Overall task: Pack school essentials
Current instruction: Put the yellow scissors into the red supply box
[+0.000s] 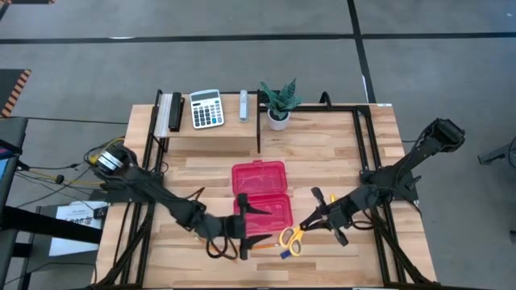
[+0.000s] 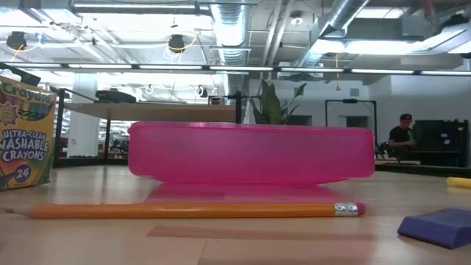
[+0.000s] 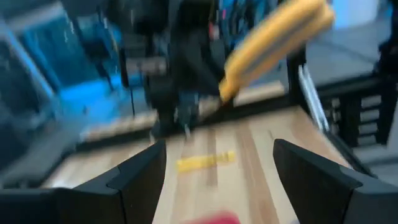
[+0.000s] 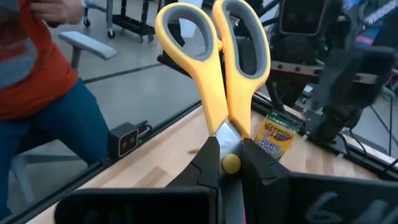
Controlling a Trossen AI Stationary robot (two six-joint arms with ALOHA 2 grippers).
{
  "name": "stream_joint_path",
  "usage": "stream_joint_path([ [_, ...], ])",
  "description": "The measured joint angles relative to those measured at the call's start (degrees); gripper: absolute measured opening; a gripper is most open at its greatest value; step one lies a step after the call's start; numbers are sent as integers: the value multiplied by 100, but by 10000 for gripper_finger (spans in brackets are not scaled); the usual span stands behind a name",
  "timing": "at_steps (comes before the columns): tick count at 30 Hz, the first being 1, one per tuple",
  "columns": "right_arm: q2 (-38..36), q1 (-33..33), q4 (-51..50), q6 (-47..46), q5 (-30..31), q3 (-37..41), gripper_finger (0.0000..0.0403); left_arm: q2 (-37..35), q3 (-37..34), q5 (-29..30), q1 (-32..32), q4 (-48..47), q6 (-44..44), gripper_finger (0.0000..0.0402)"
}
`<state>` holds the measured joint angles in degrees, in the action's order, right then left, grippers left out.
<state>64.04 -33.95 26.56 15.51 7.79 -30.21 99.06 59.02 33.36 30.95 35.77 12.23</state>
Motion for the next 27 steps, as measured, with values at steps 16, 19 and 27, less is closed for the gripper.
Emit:
stream_joint_path([
  [16, 3, 46, 111, 141, -35, -112, 43, 136, 287, -3468, -932, 1107, 372, 283],
  [19, 2, 57, 190, 281, -36, -112, 43, 136, 315, -3558, -971, 1099, 498, 283],
  [27, 3, 271, 272, 299, -48, -112, 44, 136, 317, -3915, -1072, 1108, 540, 265],
])
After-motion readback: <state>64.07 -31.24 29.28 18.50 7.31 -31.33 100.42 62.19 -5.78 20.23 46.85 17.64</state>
